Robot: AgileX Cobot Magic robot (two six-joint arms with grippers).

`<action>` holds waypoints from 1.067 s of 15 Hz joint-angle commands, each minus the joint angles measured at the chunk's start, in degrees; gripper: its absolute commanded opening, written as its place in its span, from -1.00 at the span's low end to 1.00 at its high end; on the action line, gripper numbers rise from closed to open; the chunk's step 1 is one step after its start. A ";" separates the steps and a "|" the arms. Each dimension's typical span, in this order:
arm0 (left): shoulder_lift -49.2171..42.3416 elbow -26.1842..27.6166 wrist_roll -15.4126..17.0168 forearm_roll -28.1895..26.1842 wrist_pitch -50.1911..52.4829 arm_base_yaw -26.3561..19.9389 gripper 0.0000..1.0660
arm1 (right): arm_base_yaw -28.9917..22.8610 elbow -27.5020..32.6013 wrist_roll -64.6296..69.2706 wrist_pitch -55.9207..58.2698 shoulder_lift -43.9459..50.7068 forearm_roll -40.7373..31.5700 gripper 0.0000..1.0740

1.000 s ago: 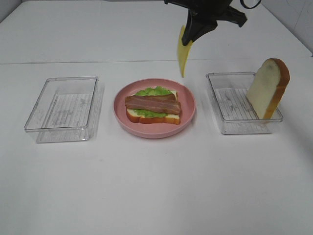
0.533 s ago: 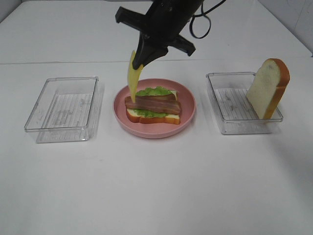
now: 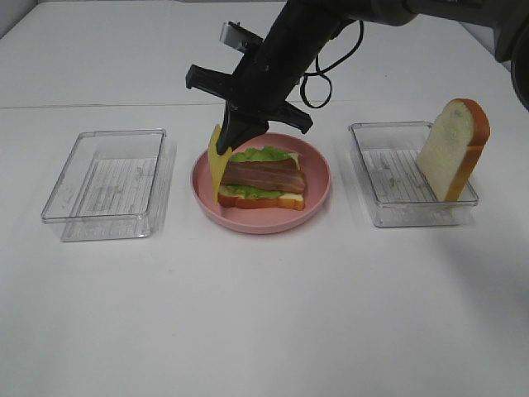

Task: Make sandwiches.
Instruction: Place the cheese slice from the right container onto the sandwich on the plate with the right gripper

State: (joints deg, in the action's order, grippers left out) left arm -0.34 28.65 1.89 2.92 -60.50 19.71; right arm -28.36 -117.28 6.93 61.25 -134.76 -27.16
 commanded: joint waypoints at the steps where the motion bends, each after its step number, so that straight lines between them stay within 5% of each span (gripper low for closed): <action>1: -0.40 -0.11 -0.11 0.11 0.52 0.00 0.65 | 0.17 -0.17 3.15 0.00 -0.23 6.13 -1.00; 7: -0.40 -0.11 -0.11 0.11 0.52 0.00 0.65 | 0.17 -0.17 8.31 0.69 -0.23 16.10 -0.98; 9: -0.40 -0.11 -0.11 0.11 0.52 0.00 0.65 | 0.17 -0.17 8.31 1.43 -0.23 16.10 -0.65; 11: -0.40 -0.11 -0.11 0.11 0.52 0.00 0.65 | 0.17 -0.17 7.96 1.66 -0.23 16.67 0.20; 16: -0.40 -0.11 -0.11 0.11 0.52 0.00 0.65 | 0.23 -0.23 7.79 5.44 3.67 26.53 0.35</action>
State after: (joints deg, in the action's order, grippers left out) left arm -0.34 28.65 1.89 2.92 -60.50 19.71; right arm -28.30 -117.28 15.24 65.83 -131.89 -1.66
